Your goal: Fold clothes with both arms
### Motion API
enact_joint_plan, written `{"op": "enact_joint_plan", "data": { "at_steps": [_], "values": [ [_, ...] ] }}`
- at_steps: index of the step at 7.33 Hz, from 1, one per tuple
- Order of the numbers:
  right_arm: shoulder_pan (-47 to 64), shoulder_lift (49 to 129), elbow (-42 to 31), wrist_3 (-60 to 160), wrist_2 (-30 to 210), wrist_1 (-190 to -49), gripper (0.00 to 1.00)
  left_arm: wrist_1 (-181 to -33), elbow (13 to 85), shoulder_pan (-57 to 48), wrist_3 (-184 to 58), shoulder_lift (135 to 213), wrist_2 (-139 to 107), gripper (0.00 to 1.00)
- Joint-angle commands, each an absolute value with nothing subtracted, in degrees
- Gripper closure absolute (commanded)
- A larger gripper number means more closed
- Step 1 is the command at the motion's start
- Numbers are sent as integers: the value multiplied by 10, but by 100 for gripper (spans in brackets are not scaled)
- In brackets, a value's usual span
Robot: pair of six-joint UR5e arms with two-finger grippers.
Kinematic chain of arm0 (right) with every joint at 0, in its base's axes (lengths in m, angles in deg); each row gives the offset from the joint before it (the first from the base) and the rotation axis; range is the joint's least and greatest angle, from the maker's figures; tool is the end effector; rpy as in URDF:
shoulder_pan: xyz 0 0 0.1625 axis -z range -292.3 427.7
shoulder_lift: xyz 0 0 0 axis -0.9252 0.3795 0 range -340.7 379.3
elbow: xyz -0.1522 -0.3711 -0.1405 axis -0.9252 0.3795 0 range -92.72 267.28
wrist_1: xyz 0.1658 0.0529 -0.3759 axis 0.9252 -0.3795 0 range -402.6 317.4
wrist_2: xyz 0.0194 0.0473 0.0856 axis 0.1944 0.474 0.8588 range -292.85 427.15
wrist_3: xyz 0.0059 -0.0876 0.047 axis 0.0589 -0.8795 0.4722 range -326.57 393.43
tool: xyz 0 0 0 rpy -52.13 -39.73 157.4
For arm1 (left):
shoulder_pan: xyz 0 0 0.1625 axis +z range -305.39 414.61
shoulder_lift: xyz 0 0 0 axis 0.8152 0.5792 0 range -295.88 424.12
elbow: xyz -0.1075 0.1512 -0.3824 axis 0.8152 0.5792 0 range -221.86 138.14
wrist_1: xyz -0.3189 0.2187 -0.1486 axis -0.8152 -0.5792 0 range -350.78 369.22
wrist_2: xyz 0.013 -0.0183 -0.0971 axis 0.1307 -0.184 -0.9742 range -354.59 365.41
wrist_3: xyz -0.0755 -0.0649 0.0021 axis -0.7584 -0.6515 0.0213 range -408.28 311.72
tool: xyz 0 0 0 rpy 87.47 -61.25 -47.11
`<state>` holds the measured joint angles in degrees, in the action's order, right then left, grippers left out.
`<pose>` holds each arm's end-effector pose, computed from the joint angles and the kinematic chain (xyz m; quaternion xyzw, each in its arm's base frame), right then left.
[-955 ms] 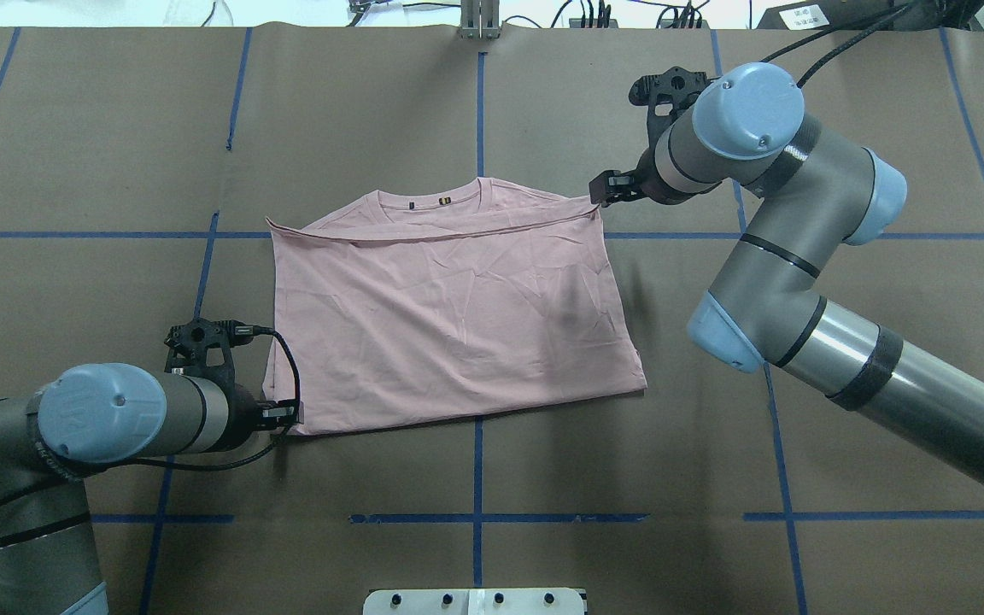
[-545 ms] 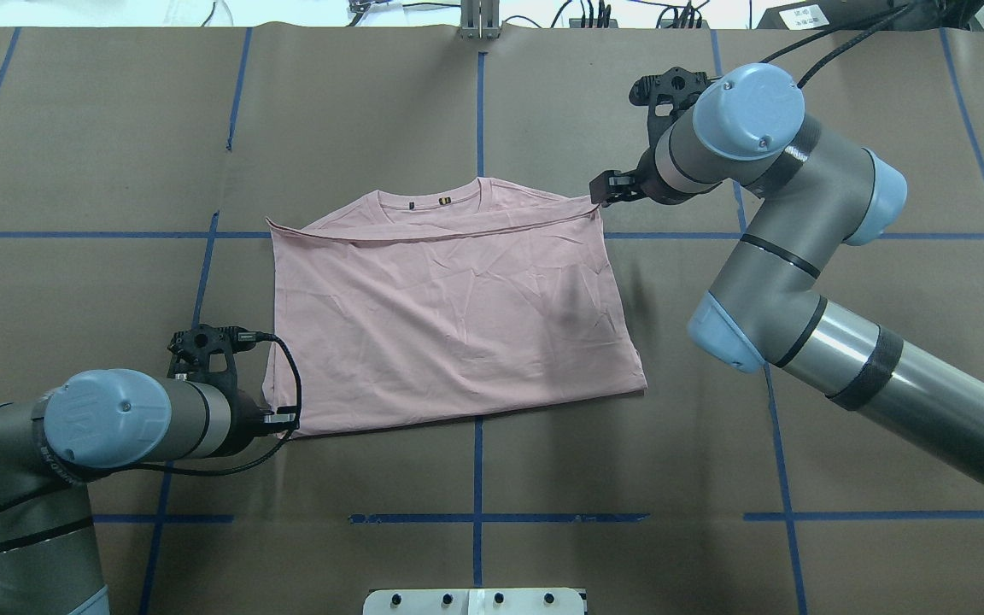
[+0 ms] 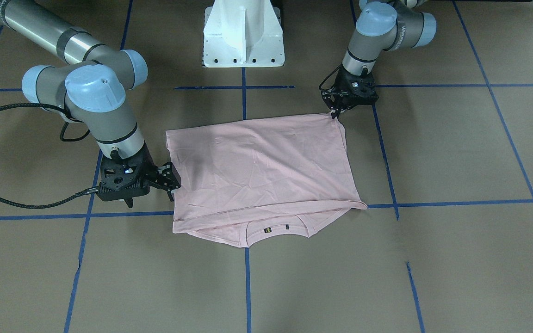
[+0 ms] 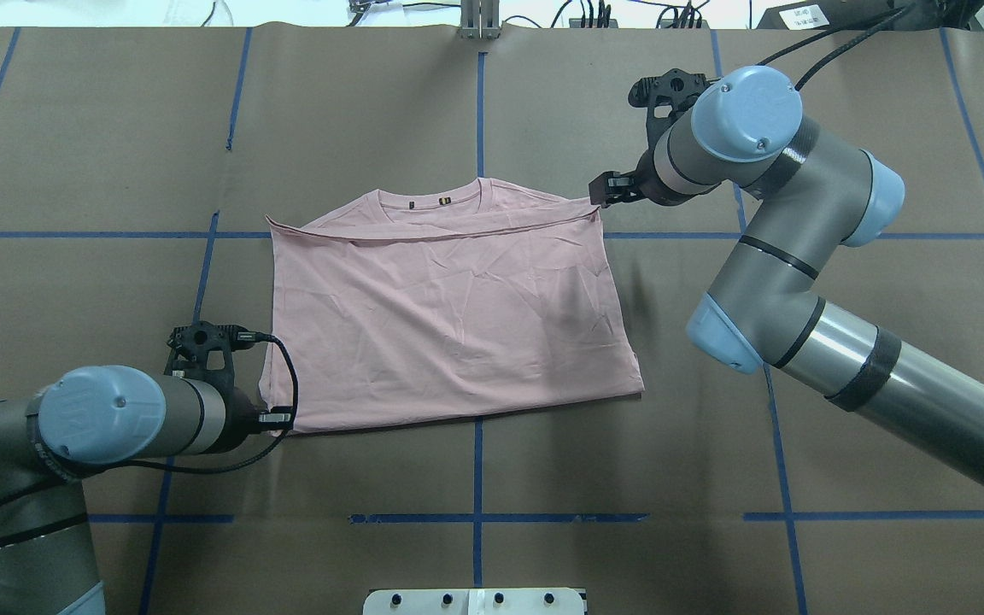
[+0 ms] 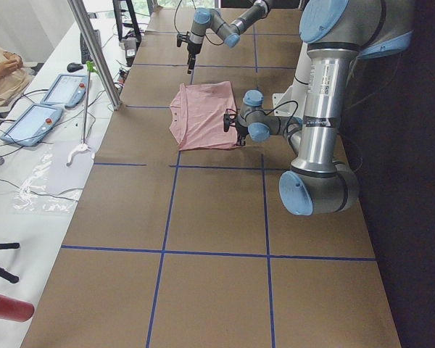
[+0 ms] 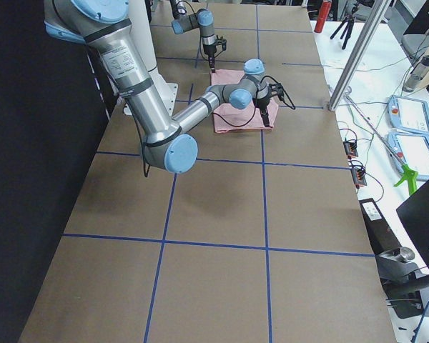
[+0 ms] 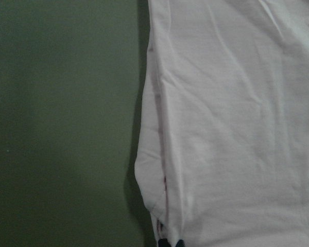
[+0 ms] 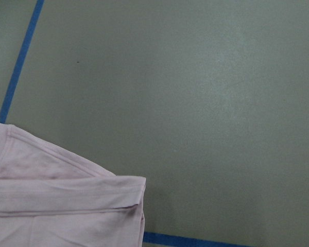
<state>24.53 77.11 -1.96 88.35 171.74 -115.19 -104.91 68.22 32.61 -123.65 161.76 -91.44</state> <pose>-0.4360 -0.5574 0.3061 0.1691 -0.3911 0.0113 0.9046 0.4580 -0.3160 0.3840 0.0862 0.4312 -0.0316 0.8976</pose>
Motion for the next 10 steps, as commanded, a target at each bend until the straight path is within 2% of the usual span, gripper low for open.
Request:
{"op": "enact_joint_plan", "data": {
  "at_steps": [1, 3, 4, 5, 7, 9, 10],
  "values": [
    [245, 770, -18, 884, 1717, -1151, 0, -1048, 675, 256, -1130, 1619, -915, 100],
    [247, 770, -17, 891, 1717, -1151, 0, -1056, 584, 149, -1013, 1659, -917, 100],
    [248, 770, -17, 891, 1717, -1152, 0, -1056, 499, 100, -964, 1725, -917, 100],
    [248, 770, -17, 892, 1717, -1152, 0, -1076, 400, 49, -923, 1787, -917, 100],
    [247, 767, -17, 892, 1717, -1152, 0, -1216, 133, -12, -873, 1930, -915, 100],
    [247, 765, -17, 896, 1717, -1152, 0, -1231, 120, -23, -855, 1933, -916, 100],
    [248, 763, -17, 904, 1717, -1152, 0, -1256, 123, -23, -843, 1918, -919, 1]
  ]
}}
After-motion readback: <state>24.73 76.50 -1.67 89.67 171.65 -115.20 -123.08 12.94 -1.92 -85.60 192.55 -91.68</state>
